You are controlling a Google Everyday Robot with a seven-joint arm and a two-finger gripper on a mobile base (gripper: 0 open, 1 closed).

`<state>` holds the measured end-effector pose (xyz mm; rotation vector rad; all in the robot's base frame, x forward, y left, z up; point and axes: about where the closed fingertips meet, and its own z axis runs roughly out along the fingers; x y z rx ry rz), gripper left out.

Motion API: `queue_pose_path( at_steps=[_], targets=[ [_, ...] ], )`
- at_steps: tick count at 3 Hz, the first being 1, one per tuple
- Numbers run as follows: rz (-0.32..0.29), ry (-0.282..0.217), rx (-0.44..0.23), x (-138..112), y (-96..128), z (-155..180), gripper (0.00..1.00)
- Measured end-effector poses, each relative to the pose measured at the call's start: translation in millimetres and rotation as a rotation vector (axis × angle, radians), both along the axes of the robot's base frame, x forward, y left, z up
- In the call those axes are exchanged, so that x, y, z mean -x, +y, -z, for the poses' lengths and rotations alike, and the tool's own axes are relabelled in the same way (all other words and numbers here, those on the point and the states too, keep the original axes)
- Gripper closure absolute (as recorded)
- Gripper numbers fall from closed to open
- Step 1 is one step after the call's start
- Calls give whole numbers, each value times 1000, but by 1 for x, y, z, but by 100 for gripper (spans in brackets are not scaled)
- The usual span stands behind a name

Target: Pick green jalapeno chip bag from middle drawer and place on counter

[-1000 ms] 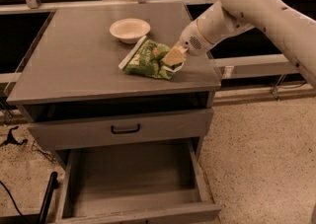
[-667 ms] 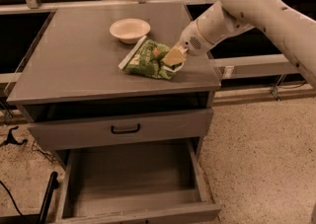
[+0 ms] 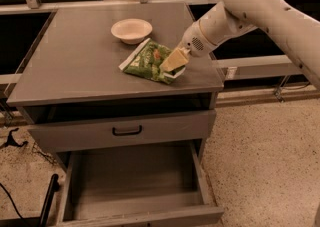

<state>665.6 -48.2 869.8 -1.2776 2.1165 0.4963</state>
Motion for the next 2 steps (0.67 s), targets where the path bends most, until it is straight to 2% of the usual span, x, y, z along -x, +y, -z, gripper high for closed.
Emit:
queue_pose_path(
  at_steps=[1, 2],
  targets=[
    [0, 0, 0, 0, 0, 0, 0],
    [0, 0, 0, 0, 0, 0, 0]
  ],
)
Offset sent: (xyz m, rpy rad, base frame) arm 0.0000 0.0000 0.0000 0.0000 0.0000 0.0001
